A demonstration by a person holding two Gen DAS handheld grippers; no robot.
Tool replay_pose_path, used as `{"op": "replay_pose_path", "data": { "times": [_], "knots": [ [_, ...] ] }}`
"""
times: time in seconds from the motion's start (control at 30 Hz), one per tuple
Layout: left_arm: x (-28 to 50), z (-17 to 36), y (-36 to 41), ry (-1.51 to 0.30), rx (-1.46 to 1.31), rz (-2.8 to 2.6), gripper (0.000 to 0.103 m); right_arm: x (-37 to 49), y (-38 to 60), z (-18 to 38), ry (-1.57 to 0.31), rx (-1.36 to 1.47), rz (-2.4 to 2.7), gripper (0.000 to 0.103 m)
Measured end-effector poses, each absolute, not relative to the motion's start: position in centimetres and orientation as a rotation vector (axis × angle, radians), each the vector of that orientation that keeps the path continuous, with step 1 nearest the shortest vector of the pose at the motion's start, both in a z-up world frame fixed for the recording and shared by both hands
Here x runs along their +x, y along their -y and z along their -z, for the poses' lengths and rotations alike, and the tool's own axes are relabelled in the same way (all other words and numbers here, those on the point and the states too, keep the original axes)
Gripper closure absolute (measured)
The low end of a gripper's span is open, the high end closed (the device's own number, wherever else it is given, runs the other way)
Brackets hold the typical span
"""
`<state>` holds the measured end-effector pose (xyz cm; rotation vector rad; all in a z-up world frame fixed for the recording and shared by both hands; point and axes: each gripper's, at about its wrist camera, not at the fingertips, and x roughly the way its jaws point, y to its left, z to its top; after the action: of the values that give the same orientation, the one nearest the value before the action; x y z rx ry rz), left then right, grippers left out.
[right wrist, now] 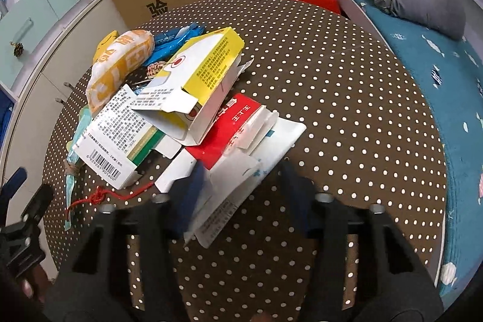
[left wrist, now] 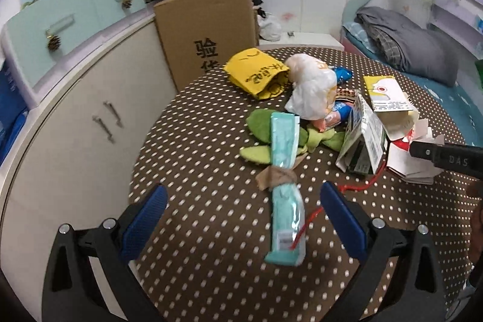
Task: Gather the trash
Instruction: 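Grasp the teal packet with the left tool while the right tool grasps the white-red paper box, then carry both items to the blue bin while the right tool opens, dropping the paper box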
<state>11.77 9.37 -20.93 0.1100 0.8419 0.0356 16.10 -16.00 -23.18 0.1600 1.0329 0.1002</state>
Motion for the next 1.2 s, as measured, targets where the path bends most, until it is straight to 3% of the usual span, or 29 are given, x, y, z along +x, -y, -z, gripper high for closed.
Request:
{"op": "replay_pose_path", "data": {
  "times": [0.1,0.17,0.23,0.27,0.33,0.37,0.8,1.2],
  "knots": [
    [13.6,22.3,-8.8,-0.868,0.146,-0.027,0.005,16.2,16.7,23.3,-1.027,0.19,-0.116,0.071],
    [14.6,23.1,-8.7,-0.892,0.142,-0.006,0.018,15.7,17.6,23.2,-1.022,0.205,-0.118,0.075],
    [15.2,23.8,-8.7,-0.928,0.124,0.022,0.044,15.3,18.3,23.0,-1.016,0.208,-0.113,0.078],
    [15.4,24.1,-8.8,-0.943,0.104,0.051,0.051,15.1,18.8,22.9,-1.014,0.212,-0.11,0.078],
    [15.3,24.3,-9.0,-0.955,0.063,0.084,0.074,14.7,19.6,22.7,-1.011,0.22,-0.105,0.08],
    [15.1,24.4,-9.1,-0.95,0.051,0.089,0.079,14.6,19.9,22.6,-1.008,0.219,-0.102,0.08],
    [11.8,21.7,-10.4,-0.877,-0.014,0.059,0.081,12.8,22.9,21.7,-0.944,0.266,-0.109,0.093],
    [10.2,16.9,-6.8,-0.768,-0.012,0.096,0.081,11.5,26.0,19.8,-0.863,0.335,-0.16,0.093]
  ]
}}
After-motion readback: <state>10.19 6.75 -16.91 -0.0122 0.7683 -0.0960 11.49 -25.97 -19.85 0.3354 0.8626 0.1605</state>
